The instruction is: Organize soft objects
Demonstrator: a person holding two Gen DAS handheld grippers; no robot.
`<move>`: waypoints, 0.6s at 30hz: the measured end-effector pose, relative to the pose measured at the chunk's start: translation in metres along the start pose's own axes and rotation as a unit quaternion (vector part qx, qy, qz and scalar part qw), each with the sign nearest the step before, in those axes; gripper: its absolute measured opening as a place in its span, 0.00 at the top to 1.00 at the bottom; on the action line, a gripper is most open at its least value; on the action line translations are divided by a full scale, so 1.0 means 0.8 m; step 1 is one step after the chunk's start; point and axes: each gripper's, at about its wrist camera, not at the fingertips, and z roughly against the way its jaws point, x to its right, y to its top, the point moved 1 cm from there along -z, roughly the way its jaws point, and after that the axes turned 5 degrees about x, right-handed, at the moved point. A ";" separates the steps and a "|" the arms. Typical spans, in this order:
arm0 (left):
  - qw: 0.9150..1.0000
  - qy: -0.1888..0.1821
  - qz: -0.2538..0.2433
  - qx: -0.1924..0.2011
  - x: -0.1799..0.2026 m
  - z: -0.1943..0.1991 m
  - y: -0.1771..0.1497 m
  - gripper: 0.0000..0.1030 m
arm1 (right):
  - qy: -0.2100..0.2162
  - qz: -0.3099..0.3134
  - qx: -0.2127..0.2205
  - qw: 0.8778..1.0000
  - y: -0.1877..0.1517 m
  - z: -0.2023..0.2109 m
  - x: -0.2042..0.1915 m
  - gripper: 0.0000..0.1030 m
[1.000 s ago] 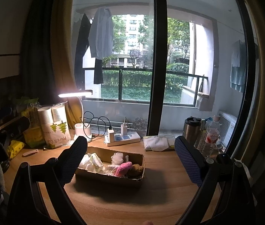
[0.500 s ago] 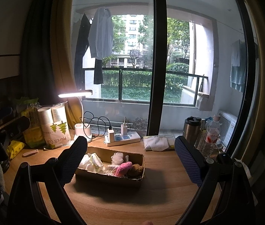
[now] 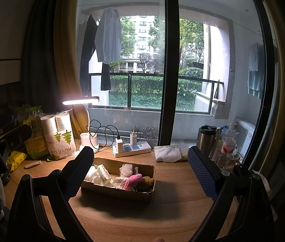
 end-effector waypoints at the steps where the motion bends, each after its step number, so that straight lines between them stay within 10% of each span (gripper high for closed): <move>1: 1.000 0.000 0.000 0.000 0.000 -0.001 -0.001 0.01 | 0.000 0.000 0.000 1.000 0.000 0.000 0.000 0.07; 18: 1.000 -0.002 0.003 0.000 0.004 0.001 0.002 0.01 | 0.001 0.001 -0.001 1.000 0.000 -0.001 -0.005 0.07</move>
